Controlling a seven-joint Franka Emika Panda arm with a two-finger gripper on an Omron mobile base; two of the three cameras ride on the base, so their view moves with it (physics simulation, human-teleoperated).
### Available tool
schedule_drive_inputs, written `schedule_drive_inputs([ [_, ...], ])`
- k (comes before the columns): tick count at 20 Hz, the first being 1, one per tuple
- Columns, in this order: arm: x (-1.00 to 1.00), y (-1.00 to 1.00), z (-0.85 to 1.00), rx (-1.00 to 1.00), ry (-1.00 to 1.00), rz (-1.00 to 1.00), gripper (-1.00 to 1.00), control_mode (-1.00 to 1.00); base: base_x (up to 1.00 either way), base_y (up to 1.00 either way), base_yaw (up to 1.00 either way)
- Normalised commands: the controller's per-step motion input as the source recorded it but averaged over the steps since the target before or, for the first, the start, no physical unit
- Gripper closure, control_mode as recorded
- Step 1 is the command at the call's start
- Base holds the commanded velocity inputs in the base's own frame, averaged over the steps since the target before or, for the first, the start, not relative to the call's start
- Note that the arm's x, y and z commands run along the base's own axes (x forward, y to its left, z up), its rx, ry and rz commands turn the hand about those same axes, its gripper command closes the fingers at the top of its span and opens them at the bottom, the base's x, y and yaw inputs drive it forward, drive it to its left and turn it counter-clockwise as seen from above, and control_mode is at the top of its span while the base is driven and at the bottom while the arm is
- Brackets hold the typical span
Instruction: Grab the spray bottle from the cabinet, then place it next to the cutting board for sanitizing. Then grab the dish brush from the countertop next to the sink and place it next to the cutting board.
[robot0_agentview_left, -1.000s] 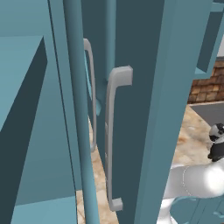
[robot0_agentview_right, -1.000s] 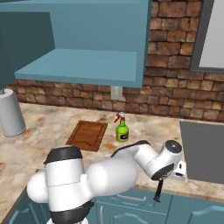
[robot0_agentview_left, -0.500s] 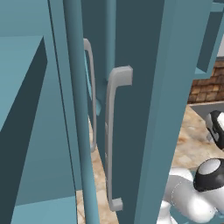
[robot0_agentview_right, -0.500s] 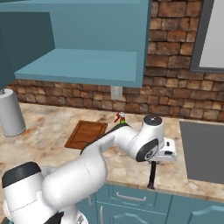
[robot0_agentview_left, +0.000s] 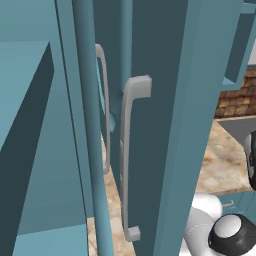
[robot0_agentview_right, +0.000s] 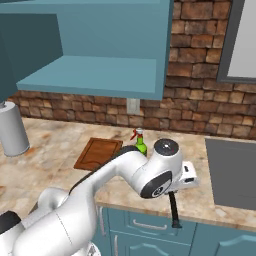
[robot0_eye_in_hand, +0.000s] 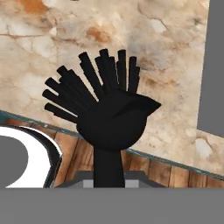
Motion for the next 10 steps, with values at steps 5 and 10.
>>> schedule_drive_inputs([
  [5,0.15,0.12,0.12,0.01,0.00,0.61,1.00,-1.00,0.00,0.00,0.00],
  [10,0.04,0.31,0.04,0.00,-0.05,0.59,1.00,-1.00,0.00,0.00,0.00],
])
